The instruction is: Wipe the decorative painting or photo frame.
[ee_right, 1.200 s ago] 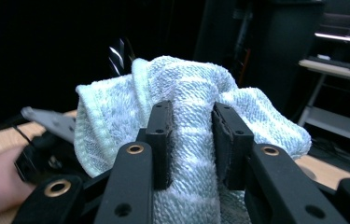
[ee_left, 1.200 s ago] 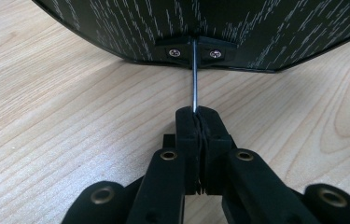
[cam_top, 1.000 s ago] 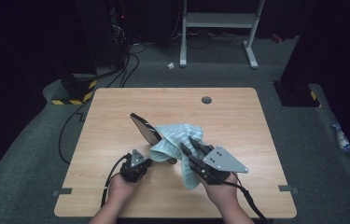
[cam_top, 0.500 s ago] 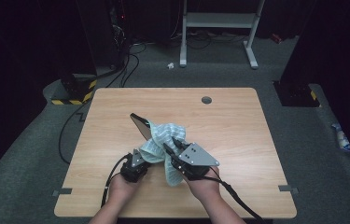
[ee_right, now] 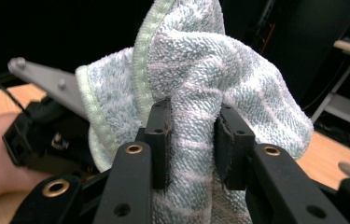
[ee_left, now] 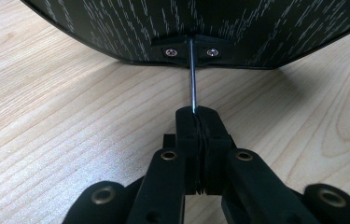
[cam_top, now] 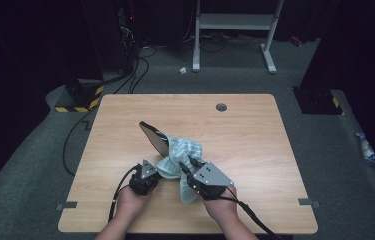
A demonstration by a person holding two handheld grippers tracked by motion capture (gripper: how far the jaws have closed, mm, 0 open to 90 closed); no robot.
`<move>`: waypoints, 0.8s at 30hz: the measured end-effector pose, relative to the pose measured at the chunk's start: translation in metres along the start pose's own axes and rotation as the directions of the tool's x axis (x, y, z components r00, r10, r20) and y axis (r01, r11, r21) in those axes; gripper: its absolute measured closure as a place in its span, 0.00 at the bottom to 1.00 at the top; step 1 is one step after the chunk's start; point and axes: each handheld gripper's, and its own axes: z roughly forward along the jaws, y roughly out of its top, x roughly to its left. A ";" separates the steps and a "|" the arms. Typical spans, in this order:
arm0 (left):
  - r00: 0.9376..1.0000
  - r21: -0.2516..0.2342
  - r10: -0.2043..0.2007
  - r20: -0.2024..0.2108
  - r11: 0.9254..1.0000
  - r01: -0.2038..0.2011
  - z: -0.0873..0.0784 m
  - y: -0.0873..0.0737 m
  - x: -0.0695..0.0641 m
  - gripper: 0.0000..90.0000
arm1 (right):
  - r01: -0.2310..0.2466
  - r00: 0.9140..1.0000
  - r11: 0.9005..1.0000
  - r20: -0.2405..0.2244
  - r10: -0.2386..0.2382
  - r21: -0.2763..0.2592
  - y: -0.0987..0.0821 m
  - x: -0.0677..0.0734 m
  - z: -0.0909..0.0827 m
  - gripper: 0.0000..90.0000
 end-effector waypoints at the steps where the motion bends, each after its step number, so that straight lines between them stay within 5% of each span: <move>1: 1.000 0.000 -0.001 0.001 1.000 0.001 0.000 0.000 0.000 0.98 | -0.005 1.000 1.000 0.001 0.005 0.003 -0.004 0.000 -0.001 0.77; 14: 1.000 0.004 0.008 -0.003 1.000 -0.008 0.000 0.000 0.000 0.98 | -0.055 0.998 0.992 0.011 0.054 0.116 -0.061 0.000 0.003 0.77; 24: 1.000 0.004 0.005 -0.004 1.000 -0.005 0.000 0.000 -0.001 0.98 | -0.072 0.997 0.968 -0.003 0.075 0.241 -0.090 -0.001 0.032 0.77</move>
